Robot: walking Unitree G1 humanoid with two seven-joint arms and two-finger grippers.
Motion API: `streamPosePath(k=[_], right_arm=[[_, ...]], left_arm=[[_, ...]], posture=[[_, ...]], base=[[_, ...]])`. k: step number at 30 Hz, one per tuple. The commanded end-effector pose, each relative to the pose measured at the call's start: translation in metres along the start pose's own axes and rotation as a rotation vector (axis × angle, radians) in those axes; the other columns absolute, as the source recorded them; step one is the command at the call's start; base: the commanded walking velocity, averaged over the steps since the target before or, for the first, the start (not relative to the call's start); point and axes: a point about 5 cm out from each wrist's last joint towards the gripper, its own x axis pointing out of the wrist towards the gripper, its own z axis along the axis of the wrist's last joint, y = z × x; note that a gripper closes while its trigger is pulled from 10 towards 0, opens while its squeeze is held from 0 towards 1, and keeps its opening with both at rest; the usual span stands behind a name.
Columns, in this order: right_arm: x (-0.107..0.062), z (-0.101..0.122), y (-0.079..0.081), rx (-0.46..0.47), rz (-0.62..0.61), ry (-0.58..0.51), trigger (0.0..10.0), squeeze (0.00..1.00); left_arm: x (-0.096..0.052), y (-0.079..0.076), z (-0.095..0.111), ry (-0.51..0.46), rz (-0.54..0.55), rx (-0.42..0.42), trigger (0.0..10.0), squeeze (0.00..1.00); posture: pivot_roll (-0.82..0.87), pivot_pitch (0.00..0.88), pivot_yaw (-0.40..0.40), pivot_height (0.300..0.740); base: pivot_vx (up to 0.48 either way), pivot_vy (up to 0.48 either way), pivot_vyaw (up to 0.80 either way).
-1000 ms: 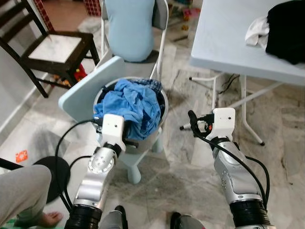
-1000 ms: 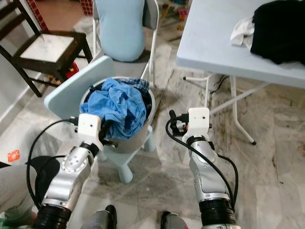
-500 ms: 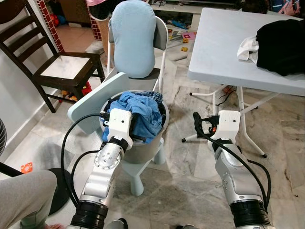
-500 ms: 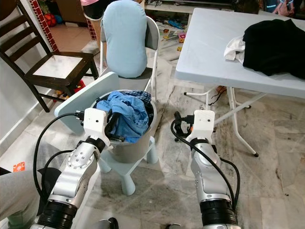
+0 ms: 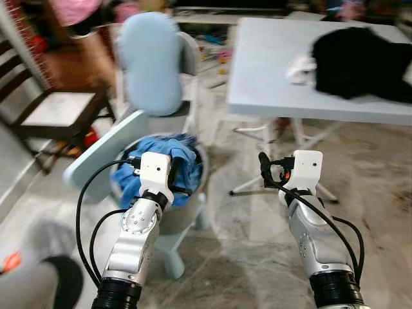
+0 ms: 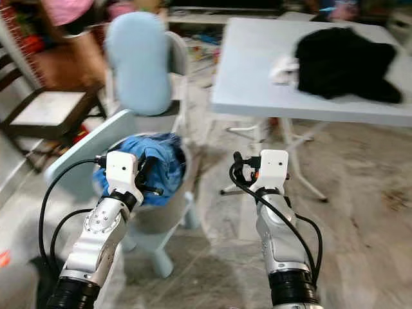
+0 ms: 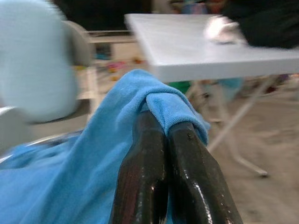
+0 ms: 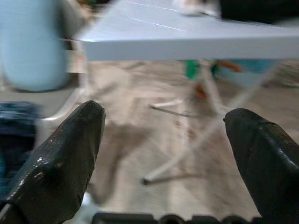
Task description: Hang hanger
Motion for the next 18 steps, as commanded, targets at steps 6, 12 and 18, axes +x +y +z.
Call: streamPosePath(k=[6, 12, 18], right_arm=[[-0.0014, 0.0027, 0.0008, -0.004, 0.008, -0.009, 10.0, 0.00], [-0.0019, 0.0022, 0.0007, -0.010, 0.012, -0.005, 10.0, 0.00], [-0.0024, 0.0014, -0.0007, -0.015, 0.009, 0.000, 10.0, 0.00]], left_arm=[[-0.0016, -0.0060, -0.0002, 0.005, -0.013, 0.005, 10.0, 0.00], [-0.0027, -0.0078, -0.0029, 0.021, -0.012, -0.009, 10.0, 0.00], [-0.0026, -0.0088, -0.0035, 0.026, -0.021, -0.009, 10.0, 0.00]], posture=[[-0.04, 0.117, 0.001, 0.740], [-0.04, 0.118, -0.002, 0.740], [-0.05, 0.120, -0.001, 0.740]], base=[[0.000, 0.000, -0.40], [0.000, 0.000, 0.00], [0.000, -0.371, 0.00]])
